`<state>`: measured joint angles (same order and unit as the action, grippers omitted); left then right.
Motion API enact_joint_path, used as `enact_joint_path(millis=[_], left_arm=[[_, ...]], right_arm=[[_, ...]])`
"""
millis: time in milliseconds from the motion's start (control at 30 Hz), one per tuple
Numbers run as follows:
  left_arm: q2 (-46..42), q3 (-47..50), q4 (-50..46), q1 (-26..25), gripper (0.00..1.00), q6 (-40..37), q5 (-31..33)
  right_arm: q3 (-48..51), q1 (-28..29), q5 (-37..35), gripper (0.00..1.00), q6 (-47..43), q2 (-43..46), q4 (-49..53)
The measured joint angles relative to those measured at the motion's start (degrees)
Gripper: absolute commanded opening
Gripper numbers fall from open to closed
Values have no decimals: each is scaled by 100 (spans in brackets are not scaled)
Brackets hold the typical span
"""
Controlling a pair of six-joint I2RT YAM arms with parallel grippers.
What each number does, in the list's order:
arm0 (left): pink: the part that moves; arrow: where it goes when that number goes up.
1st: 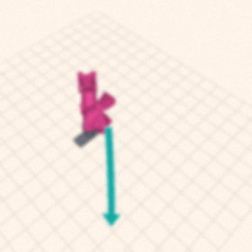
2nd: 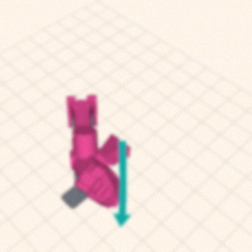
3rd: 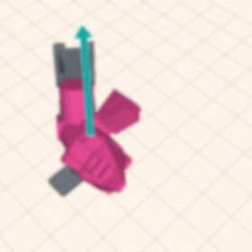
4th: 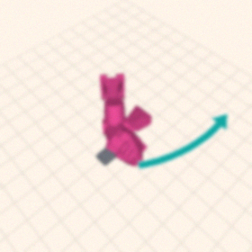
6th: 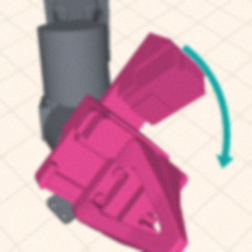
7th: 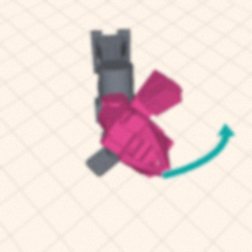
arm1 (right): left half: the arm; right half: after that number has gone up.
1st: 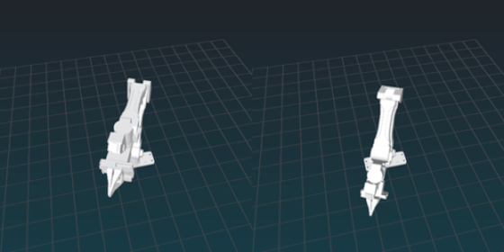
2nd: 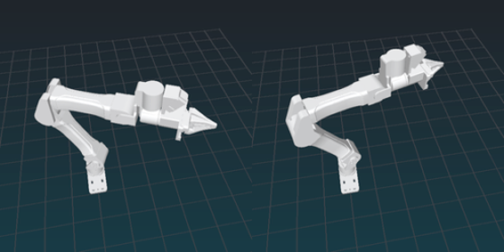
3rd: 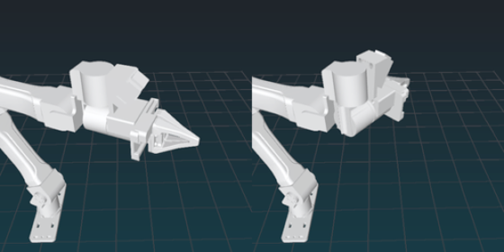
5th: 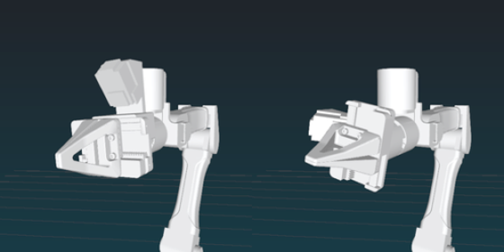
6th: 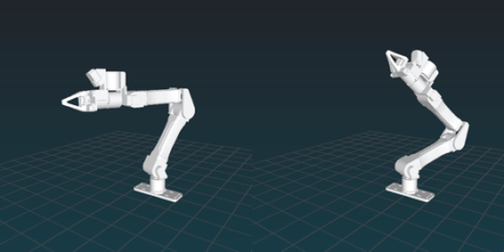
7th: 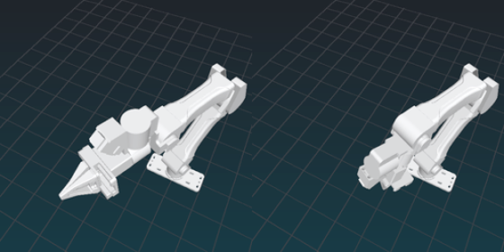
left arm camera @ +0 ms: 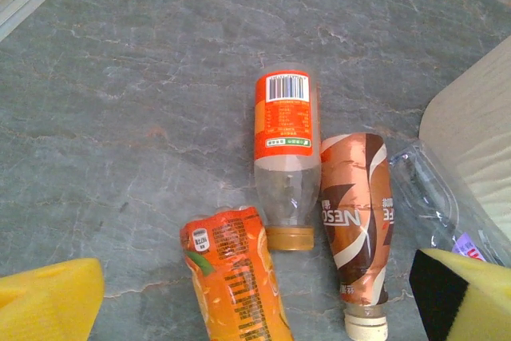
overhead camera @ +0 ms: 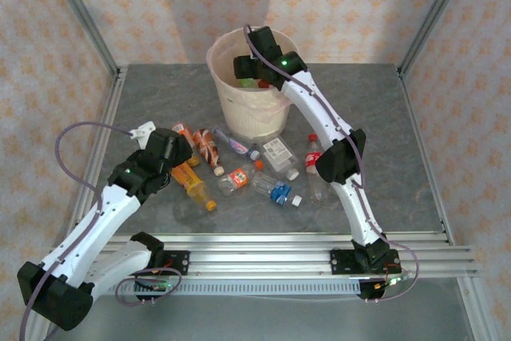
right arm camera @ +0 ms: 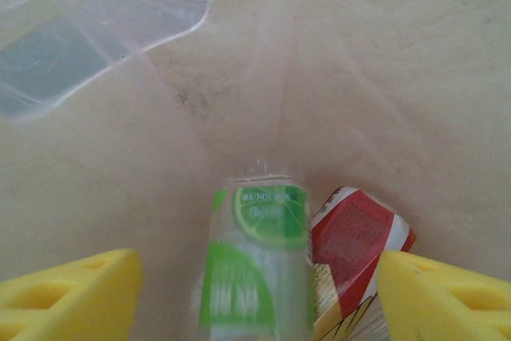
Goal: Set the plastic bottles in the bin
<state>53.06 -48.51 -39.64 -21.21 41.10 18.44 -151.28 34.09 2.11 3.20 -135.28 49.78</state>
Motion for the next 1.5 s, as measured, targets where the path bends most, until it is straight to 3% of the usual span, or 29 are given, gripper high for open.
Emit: enact_joint_path(millis=[300, 567, 833, 967, 1267, 1500], left_arm=[[297, -42, 0, 0, 100, -114, 4], [743, -400, 66, 269, 100, -354, -2], [1165, -697, 166, 680, 100, -433, -116], [1292, -708, 212, 896, 100, -457, -302], [1405, -793, 146, 1088, 100, -369, -654], [874, -763, -92, 1088, 100, -184, -813]], right_arm=[[-387, 0, -98, 99, -70, 0, 46], [-431, 0, -304, 99, -94, 273, 262], [-210, 0, -879, 99, 66, 1388, 758], [837, 0, -1196, 99, 243, 2326, 765], [4363, 2, -1703, 99, 739, 4424, 295], [6349, 0, -2146, 99, 1325, 5794, 111]])
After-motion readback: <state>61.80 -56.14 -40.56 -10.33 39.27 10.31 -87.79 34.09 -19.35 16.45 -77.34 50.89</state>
